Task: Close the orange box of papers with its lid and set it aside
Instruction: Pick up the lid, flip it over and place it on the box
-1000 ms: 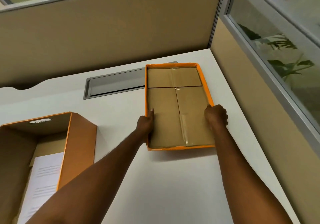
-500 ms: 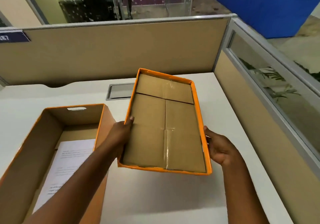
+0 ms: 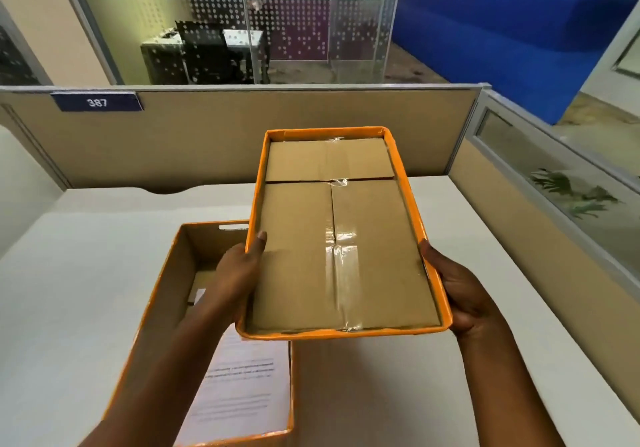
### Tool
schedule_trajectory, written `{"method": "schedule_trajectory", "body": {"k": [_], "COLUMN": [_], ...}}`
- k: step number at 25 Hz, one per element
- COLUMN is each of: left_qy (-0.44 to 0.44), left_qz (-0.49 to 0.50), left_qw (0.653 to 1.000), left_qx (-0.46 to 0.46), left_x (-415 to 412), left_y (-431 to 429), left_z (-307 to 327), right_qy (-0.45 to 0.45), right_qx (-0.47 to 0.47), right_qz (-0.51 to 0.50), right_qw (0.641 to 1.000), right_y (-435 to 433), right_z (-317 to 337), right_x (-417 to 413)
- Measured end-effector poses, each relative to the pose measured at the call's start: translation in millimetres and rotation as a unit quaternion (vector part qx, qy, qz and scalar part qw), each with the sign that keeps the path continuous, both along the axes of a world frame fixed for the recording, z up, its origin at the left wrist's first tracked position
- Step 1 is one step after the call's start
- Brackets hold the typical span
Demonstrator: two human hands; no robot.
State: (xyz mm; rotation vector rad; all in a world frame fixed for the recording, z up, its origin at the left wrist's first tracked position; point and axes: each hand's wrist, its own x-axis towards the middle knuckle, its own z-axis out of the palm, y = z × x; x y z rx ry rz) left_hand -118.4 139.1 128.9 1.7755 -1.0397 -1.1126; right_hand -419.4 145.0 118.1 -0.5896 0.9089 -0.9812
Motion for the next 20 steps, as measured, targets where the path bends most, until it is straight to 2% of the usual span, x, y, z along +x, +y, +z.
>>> {"method": "schedule_trajectory", "body": {"k": [2,3,6,9,12,14,16,18,20], "left_qy": [-0.161,-0.185,-0.078,-0.060,0.009,0.062,0.100,0.102,0.083], "left_qz": [0.021,0.039,-0.018,-0.131,-0.216,-0.259,-0.262,-0.214,-0.149], "left_qw": [0.981,0.969,0.975,0.963,0.965,0.961,0.957,0.967,0.978], "left_qx": [-0.107,-0.156,-0.208,-0.229,-0.151,-0.077,-0.071,-0.096,-0.118], "left_x": [41.6,57.6,77.1,78.6,74.7,73.6,75.6,80.1,84.7], "left_y": [11.1,15.8,32.3,48.5,53.1,53.5,53.5,57.5,60.3], "left_z": [13.8,23.8,63.7,99.7,123.5,136.8,146.7,153.9,153.4], "right_qy": [0.025,0.041,0.108,0.188,0.295,0.387,0.465,0.505,0.507], "right_qx": [-0.036,-0.055,-0.112,-0.166,-0.224,-0.275,-0.331,-0.391,-0.433], "right_qz": [-0.024,-0.036,-0.074,-0.106,-0.128,-0.128,-0.124,-0.105,-0.080], "right_qw": [0.999,0.997,0.985,0.962,0.920,0.871,0.812,0.762,0.741], "right_y": [15.6,22.8,45.6,68.8,85.6,94.0,103.1,111.4,113.5], "right_z": [20.1,31.6,66.2,92.6,114.9,124.4,125.7,120.4,113.2], "right_x": [44.8,67.4,128.3,177.8,215.1,236.6,256.0,270.7,279.0]}}
